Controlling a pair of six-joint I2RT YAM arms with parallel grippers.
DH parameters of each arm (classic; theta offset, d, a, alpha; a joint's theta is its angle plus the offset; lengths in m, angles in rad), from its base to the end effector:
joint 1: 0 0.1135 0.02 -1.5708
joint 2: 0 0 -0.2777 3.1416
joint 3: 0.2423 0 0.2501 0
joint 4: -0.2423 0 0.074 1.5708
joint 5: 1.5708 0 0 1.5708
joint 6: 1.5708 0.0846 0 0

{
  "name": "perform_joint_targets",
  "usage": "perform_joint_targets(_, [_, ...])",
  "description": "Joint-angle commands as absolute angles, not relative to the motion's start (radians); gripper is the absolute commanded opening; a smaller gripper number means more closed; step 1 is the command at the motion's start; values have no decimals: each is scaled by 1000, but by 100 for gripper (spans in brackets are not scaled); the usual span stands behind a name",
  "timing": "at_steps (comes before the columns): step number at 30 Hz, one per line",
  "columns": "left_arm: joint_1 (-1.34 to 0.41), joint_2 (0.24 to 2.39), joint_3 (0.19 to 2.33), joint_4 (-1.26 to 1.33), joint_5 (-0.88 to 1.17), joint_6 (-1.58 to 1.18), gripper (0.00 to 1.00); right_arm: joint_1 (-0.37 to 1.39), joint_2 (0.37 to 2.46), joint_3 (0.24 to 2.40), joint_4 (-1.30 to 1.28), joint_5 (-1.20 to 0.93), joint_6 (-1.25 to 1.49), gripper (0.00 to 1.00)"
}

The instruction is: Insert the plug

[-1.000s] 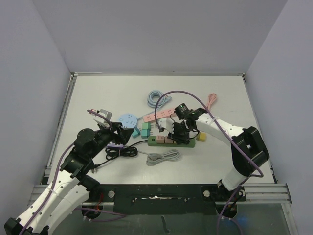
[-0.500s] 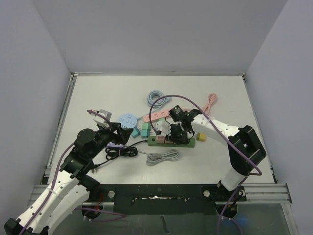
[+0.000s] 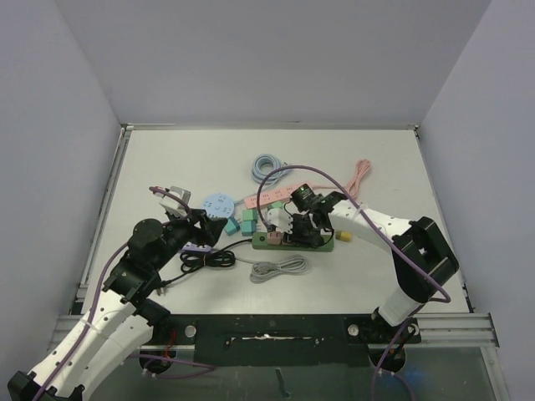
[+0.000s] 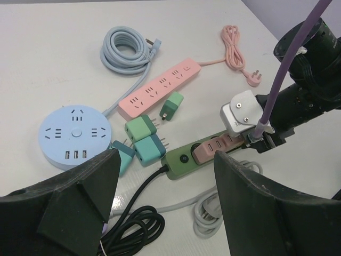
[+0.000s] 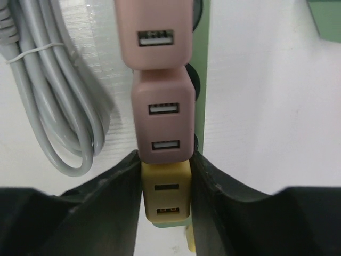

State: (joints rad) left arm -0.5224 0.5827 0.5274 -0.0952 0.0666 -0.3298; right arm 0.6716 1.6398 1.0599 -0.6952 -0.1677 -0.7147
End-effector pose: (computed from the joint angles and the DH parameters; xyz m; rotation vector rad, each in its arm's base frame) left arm 0.1623 -0.0999 0.2891 0.2206 1.7562 -0.6824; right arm 0.2425 0.2108 0.1571 -1.8381 2.1573 0.2290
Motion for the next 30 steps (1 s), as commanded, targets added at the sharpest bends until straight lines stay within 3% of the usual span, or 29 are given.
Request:
perform_joint_targets(1, [-518, 583, 555, -69, 58, -331, 70, 631, 1579, 1026, -572, -211, -676, 42])
perform_joint_targets(4, [-518, 595, 561, -68, 60, -333, 69, 601, 1458, 1055, -618, -242, -627, 54])
perform_joint_targets(8, [-517, 620, 577, -75, 56, -336, 69, 556, 1349, 1082, -709, -288, -556, 59])
perform_joint_targets(12, [-518, 639, 584, -78, 63, -359, 69, 514, 1223, 1015, -616, -291, -415, 64])
perform_joint_targets(17, [-517, 653, 583, -84, 60, -407, 69, 502, 1084, 930, -422, -15, -83, 66])
perform_joint_targets(21, [-517, 666, 576, -85, 55, -451, 69, 456, 1084, 943, -467, 259, 253, 71])
perform_joint_targets(26, [-517, 691, 570, -84, 46, -494, 69, 344, 1110, 884, -507, 382, 448, 73])
perform_joint_targets(30, [-517, 711, 560, -77, 48, -516, 69, 278, 1150, 846, -532, 413, 555, 85])
